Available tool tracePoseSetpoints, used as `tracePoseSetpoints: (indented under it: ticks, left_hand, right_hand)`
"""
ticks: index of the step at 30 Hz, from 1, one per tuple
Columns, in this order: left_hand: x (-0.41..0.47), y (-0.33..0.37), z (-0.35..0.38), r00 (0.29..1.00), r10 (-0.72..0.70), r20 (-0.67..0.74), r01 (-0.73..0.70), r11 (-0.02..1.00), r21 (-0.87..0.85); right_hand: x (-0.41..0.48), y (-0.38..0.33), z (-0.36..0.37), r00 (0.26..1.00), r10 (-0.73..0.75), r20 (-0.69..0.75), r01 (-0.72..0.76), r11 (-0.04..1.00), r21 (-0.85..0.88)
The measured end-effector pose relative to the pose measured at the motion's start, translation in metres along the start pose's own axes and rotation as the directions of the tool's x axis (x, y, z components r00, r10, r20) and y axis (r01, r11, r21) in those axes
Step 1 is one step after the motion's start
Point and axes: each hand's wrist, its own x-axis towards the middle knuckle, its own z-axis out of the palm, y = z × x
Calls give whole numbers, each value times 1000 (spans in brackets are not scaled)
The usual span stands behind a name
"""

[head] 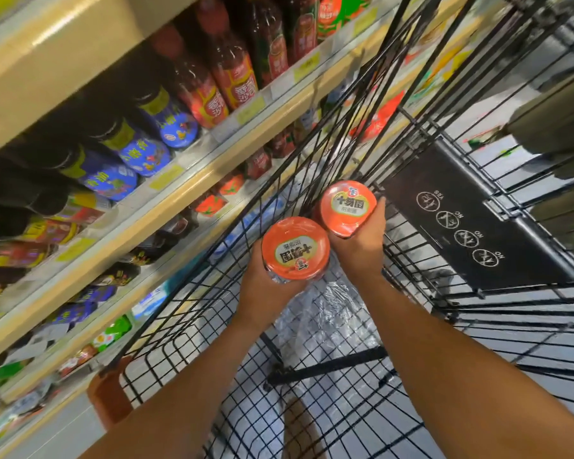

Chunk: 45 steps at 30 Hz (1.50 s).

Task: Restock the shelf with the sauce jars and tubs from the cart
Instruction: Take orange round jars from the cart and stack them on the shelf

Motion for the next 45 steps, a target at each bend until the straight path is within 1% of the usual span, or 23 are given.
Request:
tracePoseSetpoints:
  ticks: [2, 6, 8, 12, 18, 21, 24, 28, 31, 36, 41, 43, 45]
  left_hand:
    - [-1, 1, -3, 1000, 4, 5, -4, 1000, -11]
    - [-6, 3, -12, 1000, -1, 27, 1, 1000, -10]
    - [-9, 5, -16, 999, -3, 32, 3, 1000, -7]
    - [-17, 12, -25, 997, -28, 71, 30, 999, -32]
    - [-38, 37, -43, 993, -53, 107, 62, 995, -83]
    - [-56, 62, -53, 993, -39, 115, 46, 997, -56]
    - [-75, 88, -64, 994, 23, 107, -20, 1000, -23]
    - [-101, 126, -89, 991, 66, 113, -64, 998, -27]
    - [-119, 161, -118, 987, 136, 84, -134, 990, -32]
    - [-152, 211, -178, 968, 249, 25, -247, 968, -51]
    - [-195, 229, -251, 943, 308, -122, -313, 950, -19]
    - [-216, 230, -278, 925, 321, -205, -335, 942, -35]
    - [-240, 225, -304, 916, 304, -261, -331, 942, -63]
  right_hand:
    - [-1, -7, -1, 999, -41, -13, 41, 999, -25]
    - [12, -13, -1, 998, -51, -47, 50, 999, -8]
    - [16, -10, -5, 996, -66, -52, 63, 997, -46]
    - [8, -8, -19, 998, -64, -13, 63, 996, -61]
    - [-19, -19, -62, 996, -87, 18, 88, 990, -110]
    - [-42, -45, -91, 995, -93, 16, 95, 986, -134]
    - [-66, -73, -118, 986, -164, 15, 164, 978, -129]
    - [-96, -124, -148, 974, -227, 13, 227, 972, -62]
    - [-115, -171, -161, 957, -287, 44, 288, 957, -16]
    - [-155, -246, -167, 898, -427, 108, 424, 904, 54]
    - [-210, -318, -155, 823, -541, 172, 537, 840, 73]
    - [-235, -345, -145, 791, -582, 190, 575, 812, 94]
    - [-259, -364, -133, 747, -625, 229, 619, 778, 106]
